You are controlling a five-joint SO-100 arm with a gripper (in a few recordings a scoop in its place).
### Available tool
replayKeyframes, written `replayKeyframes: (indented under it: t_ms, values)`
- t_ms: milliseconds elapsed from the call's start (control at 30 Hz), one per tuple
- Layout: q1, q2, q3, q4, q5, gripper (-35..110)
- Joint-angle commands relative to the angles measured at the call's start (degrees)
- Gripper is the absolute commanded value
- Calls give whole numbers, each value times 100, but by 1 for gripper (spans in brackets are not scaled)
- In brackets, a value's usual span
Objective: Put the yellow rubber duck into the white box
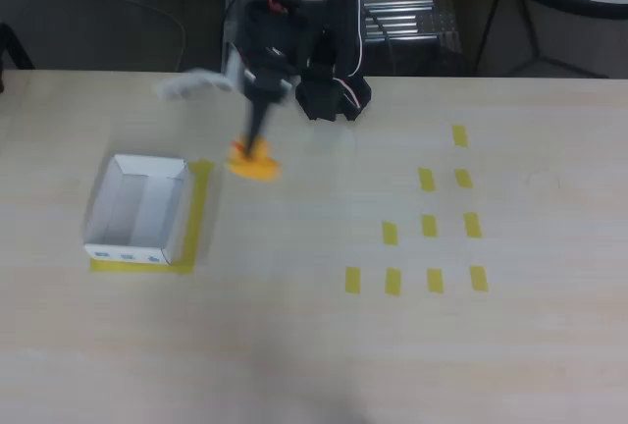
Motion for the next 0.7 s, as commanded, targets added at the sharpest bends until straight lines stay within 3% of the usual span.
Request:
replayKeyframes:
  t_ms: [0, 167, 400, 667]
  values:
    - [1802, 2048, 2426, -1494, -132, 0]
    - [2698, 536, 2303, -1767, -510, 0]
    - [3190, -2742, -448, -1512, -466, 0]
    - [3357, -4878, -2839, -817, -510, 0]
